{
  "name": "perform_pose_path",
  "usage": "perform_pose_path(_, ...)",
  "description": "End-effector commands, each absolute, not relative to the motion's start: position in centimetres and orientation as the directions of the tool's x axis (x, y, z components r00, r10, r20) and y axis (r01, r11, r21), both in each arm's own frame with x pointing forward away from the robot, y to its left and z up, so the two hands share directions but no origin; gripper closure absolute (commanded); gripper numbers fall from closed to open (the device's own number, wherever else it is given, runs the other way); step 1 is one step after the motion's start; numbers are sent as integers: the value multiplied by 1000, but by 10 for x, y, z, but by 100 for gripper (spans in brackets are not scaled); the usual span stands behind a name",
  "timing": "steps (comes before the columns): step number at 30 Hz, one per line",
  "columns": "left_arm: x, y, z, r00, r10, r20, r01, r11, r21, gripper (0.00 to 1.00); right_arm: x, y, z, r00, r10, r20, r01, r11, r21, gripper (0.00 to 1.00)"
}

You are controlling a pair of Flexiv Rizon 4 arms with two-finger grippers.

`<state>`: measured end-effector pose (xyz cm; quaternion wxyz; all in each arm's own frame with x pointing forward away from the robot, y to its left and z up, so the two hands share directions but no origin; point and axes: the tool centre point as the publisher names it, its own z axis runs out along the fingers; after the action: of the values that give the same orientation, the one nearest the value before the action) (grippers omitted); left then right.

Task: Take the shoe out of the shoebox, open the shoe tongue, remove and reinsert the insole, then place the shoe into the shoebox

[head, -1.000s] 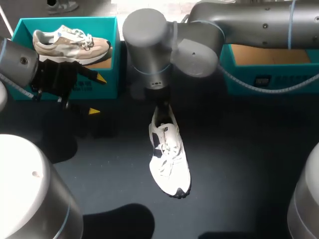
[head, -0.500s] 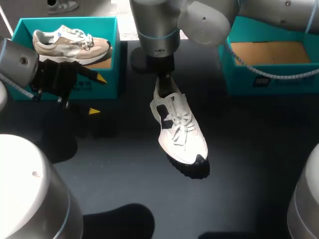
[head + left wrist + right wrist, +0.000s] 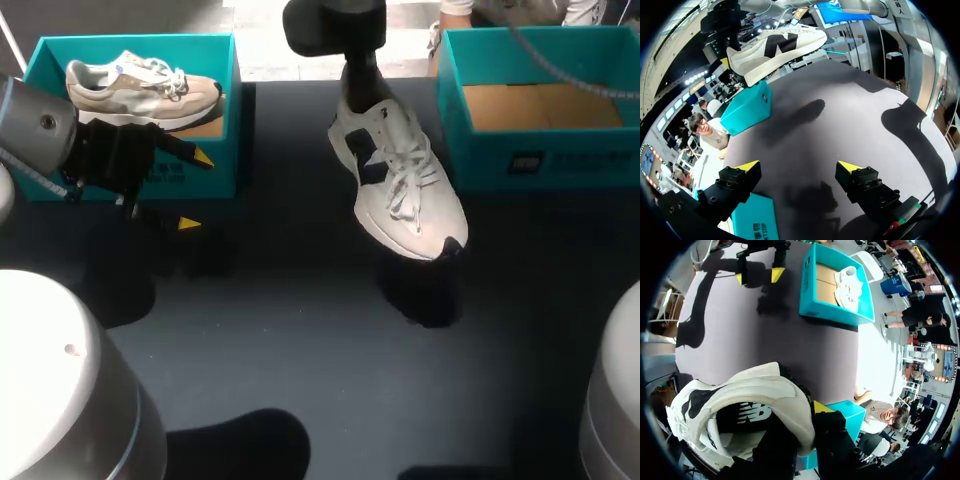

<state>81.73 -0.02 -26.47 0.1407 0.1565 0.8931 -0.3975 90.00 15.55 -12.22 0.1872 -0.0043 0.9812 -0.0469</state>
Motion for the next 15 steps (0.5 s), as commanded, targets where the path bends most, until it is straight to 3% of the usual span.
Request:
perform_pose_path(1,816,0,-264,-911,169,-376,392,637,-664,0,898,155,-117,-929,-26,-368,10,995,-96,100)
perform_pose_path(8,816,0,-264,-911,169,-376,392,637,-664,0,919,127,-124,-919,-10,-393,36,993,-111,100)
perform_pose_path(15,816,0,-264,-911,169,-376,392,637,-664,0,990,8,-110,-917,-34,-396,61,972,-226,100)
